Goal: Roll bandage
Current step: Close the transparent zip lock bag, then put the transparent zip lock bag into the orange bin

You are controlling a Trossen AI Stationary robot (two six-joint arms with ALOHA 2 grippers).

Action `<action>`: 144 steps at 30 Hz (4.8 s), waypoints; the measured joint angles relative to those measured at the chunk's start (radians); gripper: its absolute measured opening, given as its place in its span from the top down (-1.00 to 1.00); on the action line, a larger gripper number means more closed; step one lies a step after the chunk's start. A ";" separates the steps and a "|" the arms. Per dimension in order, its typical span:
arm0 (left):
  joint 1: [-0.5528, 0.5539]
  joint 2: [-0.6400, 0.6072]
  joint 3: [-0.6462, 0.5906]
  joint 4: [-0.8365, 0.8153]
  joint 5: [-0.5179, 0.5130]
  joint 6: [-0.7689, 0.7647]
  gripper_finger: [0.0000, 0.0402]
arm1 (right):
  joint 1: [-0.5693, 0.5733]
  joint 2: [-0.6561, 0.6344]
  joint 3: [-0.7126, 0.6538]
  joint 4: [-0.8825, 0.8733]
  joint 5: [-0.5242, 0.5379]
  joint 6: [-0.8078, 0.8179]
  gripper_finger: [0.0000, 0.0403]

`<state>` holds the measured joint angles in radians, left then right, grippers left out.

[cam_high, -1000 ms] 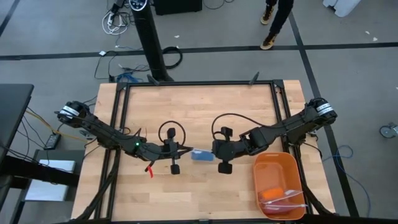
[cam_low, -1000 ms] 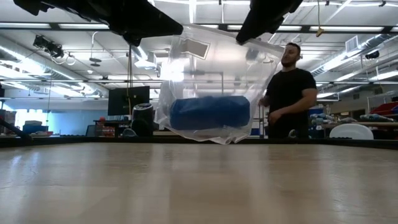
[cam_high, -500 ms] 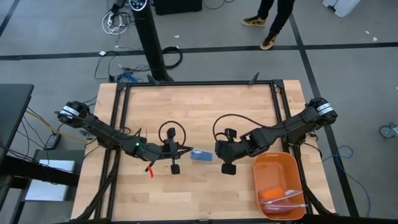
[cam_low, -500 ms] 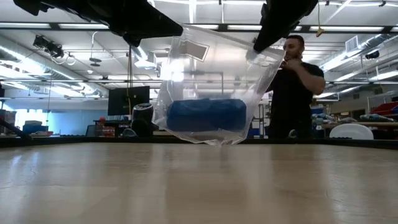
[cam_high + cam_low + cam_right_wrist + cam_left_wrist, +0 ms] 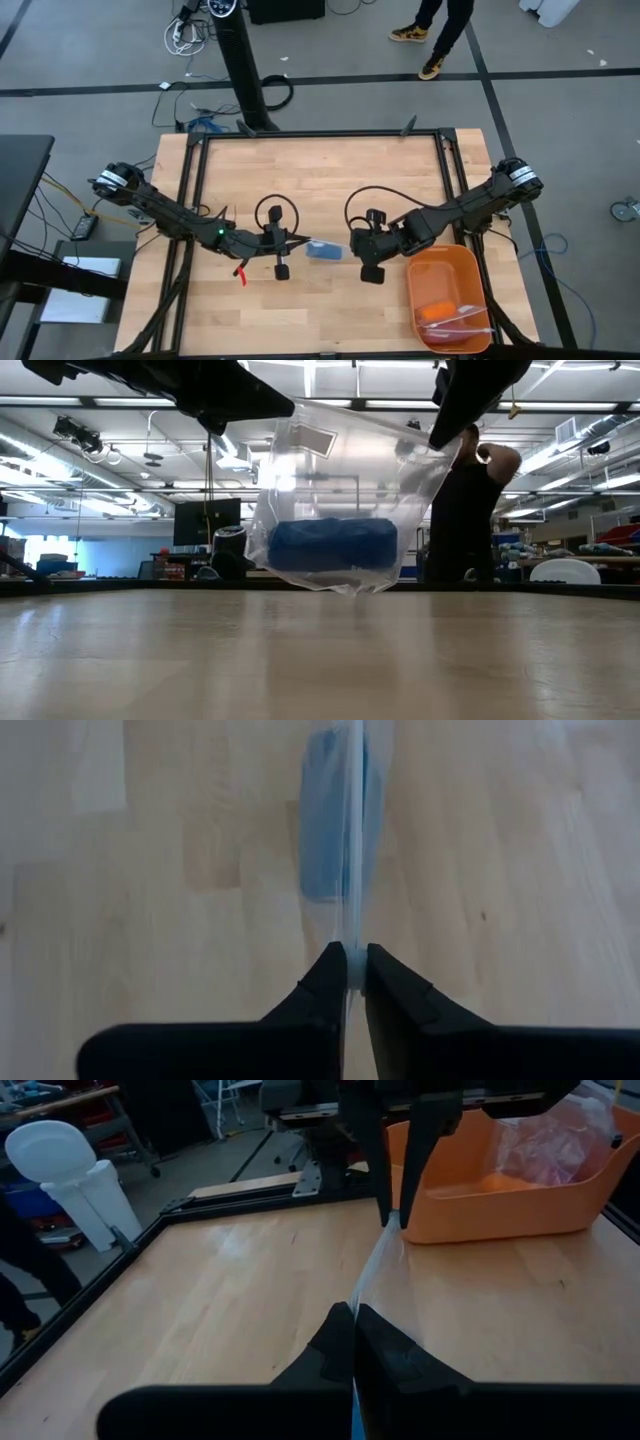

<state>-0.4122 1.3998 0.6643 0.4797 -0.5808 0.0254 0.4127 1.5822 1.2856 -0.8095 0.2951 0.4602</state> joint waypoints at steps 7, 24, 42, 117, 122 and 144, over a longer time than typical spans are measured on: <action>0.000 -0.002 0.001 0.004 -0.009 -0.004 0.99 | 0.011 0.002 0.073 -0.062 0.006 0.003 0.55; 0.002 -0.002 0.058 0.041 -0.005 0.005 0.99 | -0.037 0.003 0.179 0.049 0.039 -0.162 0.15; 0.005 -0.001 0.092 0.070 -0.045 0.118 0.80 | -0.015 -0.004 0.256 -0.125 0.070 -0.235 0.98; -0.082 -0.173 0.064 -0.212 -0.216 -0.034 0.21 | 0.626 0.003 0.231 -0.528 -0.106 0.627 1.00; -0.081 -0.173 0.064 -0.217 -0.203 -0.034 0.21 | 0.669 0.003 0.165 -0.538 -0.109 0.686 1.00; -0.081 -0.172 0.064 -0.224 -0.168 -0.056 0.21 | 0.631 -0.003 0.105 -0.509 -0.271 0.959 0.45</action>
<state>-0.4934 1.2274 0.7288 0.2554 -0.7490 -0.0307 1.0441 1.5795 1.3911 -1.3181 0.0243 1.4189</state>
